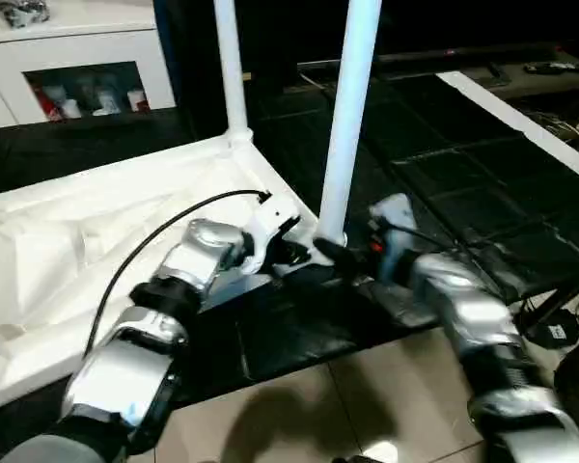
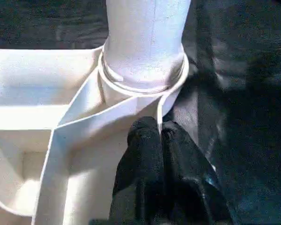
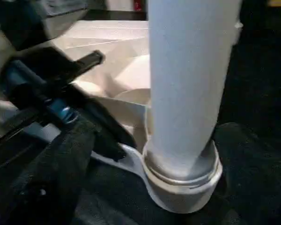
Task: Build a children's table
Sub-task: Rotate leg to tighten
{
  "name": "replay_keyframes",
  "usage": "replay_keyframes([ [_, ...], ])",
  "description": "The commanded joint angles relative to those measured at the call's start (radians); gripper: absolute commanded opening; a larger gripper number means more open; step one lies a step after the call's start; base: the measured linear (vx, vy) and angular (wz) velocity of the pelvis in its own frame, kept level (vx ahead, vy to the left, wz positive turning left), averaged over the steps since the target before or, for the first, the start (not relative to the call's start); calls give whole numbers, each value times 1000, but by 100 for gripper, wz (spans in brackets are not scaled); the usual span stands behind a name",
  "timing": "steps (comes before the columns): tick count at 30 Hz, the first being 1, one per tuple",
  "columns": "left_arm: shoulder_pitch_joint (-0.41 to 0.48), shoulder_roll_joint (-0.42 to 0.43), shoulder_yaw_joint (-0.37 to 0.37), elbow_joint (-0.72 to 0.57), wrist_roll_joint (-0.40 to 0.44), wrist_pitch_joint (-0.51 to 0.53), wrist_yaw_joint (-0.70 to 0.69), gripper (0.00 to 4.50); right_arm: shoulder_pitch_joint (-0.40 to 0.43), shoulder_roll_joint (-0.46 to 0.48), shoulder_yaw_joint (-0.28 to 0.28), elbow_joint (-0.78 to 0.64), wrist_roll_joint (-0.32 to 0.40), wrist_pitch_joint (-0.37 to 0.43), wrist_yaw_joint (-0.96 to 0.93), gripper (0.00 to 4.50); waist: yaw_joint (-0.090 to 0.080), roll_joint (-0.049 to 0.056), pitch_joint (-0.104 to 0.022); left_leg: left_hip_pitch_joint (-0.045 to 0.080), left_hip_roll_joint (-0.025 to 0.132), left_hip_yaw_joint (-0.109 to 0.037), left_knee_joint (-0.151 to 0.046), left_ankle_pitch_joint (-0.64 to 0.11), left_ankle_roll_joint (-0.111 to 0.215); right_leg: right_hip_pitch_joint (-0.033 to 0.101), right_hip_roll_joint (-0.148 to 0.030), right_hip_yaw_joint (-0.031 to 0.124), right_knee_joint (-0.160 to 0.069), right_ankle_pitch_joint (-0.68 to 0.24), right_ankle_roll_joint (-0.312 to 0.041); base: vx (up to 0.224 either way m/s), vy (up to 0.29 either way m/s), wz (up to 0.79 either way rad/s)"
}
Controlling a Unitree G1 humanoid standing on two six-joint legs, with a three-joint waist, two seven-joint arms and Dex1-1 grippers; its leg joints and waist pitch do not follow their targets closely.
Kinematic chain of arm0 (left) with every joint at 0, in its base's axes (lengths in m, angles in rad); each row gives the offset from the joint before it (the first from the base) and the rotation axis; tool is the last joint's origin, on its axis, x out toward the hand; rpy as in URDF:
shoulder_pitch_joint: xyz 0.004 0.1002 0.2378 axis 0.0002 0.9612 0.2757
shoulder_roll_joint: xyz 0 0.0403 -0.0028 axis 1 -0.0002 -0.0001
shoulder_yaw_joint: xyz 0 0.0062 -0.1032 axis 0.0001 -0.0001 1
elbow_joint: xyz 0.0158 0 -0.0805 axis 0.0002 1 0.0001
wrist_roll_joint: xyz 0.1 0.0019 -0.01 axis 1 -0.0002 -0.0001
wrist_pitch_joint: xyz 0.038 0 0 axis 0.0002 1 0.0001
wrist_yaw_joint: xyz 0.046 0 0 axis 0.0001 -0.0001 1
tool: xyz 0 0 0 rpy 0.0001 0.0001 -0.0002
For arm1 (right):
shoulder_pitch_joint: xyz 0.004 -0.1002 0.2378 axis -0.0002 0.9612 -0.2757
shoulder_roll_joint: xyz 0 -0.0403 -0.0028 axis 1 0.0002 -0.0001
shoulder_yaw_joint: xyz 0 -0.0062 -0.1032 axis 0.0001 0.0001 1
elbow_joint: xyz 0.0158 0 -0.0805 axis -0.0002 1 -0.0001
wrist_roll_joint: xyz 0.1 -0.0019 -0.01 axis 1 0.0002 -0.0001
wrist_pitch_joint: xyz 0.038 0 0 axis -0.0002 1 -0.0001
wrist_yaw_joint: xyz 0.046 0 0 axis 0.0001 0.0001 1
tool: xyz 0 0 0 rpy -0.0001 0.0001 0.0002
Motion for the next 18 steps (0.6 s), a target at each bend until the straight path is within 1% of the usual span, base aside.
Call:
replay_keyframes([
  [1, 11, 8, -48, -33, 8, -40, -104, 0, 4, -43, 25, -45, 20, 20, 93, 447, 5, 6, -76, -7, -11, 23, -60, -122, 93, 87, -34, 42, -66, -103, -274, 0, 0, 0],
  [2, 13, 19, -60, -34, 14, -54, -134, 0, 6, -67, 33, -56, 20, 22, 130, 447, 7, 5, -76, -6, -11, 23, -60, -126, 91, 88, -34, 42, -67, -108, -272, 0, 0, 0],
  [3, 13, 21, -62, -35, 15, -57, -140, 0, 6, -72, 35, -58, 20, 23, 137, 447, 11, 5, -76, -3, -8, 23, -61, -129, 92, 86, -34, 42, -66, -106, -275, 0, 0, 0],
  [4, 13, 21, -62, -35, 15, -57, -140, 0, 6, -72, 35, -58, 20, 23, 137, 447, 12, 6, -75, -2, -7, 25, -61, -130, 92, 83, -34, 44, -66, -102, -276, 0, 0, 0],
  [5, 16, 33, -78, -37, 23, -85, -175, 0, 7, -99, 44, -67, 20, 23, 181, 447, 13, 6, -74, -2, -7, 24, -61, -133, 88, 83, -35, 43, -65, -103, -276, 0, 0, 0],
  [6, 19, 43, -89, -39, 25, -100, -207, 0, 8, -122, 54, -76, 27, 33, 220, 447, 17, 2, -75, -3, -7, 23, -62, -137, 88, 86, -35, 42, -66, -112, -272, 0, 0, 0],
  [7, 23, 57, -105, -48, 21, -124, -267, 0, 6, -150, 72, -82, 34, 38, 281, 447, 21, 5, -75, -2, -6, 24, -62, -136, 86, 84, -35, 43, -65, -118, -270, 0, 0, 0],
  [8, 23, 57, -105, -48, 21, -124, -267, 0, 6, -150, 72, -82, 34, 38, 281, 447, 28, 2, -75, -3, -5, 24, -61, -134, 88, 86, -36, 42, -65, -122, -270, 0, 0, 0],
  [9, 28, 72, -124, -60, 19, -142, -328, 0, 1, -171, 87, -83, 39, 42, 339, 447, 31, 1, -75, -4, -4, 25, -61, -130, 87, 85, -36, 43, -64, -120, -268, 0, 0, 0],
  [10, 30, 81, -137, -67, 19, -154, -362, 0, -2, -181, 95, -81, 41, 44, 371, 447, 37, 2, -76, -2, -3, 24, -61, -128, 88, 85, -37, 42, -63, -115, -270, 0, 0, 0],
  [11, 32, 93, -154, -75, 22, -172, -404, 0, -9, -194, 107, -76, 42, 44, 407, 447, 37, -1, -75, -3, -3, 26, -61, -127, 90, 84, -37, 43, -62, -112, -270, 0, 0, 0],
  [12, 32, 93, -154, -75, 22, -172, -404, 0, -9, -194, 107, -76, 42, 44, 407, 447, 39, -1, -76, -3, -2, 24, -61, -127, 91, 85, -38, 42, -61, -114, -271, 0, 0, 0],
  [15, 34, 110, -190, -90, 33, -205, -468, 0, -26, -201, 126, -45, 28, 19, 445, 447, 46, 0, -75, -2, -1, 25, -62, -126, 80, 81, -40, 42, -61, -133, -266, 0, 0, 0],
  [16, 34, 110, -190, -90, 33, -205, -468, 0, -26, -201, 126, -45, 28, 19, 445, 447, 47, -4, -75, -3, -1, 26, -62, -128, 80, 81, -40, 42, -63, -141, -262, 0, 0, 0],
  [17, 35, 115, -204, -97, 35, -216, -494, 0, -31, -200, 130, -37, 31, 4, 465, 447, 52, -1, -75, 0, 0, 26, -62, -132, 74, 78, -41, 43, -64, -152, -258, 0, 0, 0],
  [18, 37, 118, -214, -103, 38, -224, -512, 0, -35, -198, 133, -32, 35, -2, 479, 431, 53, -1, -75, 1, 1, 27, -63, -132, 73, 78, -41, 43, -63, -151, -259, 0, 0, 0],
])
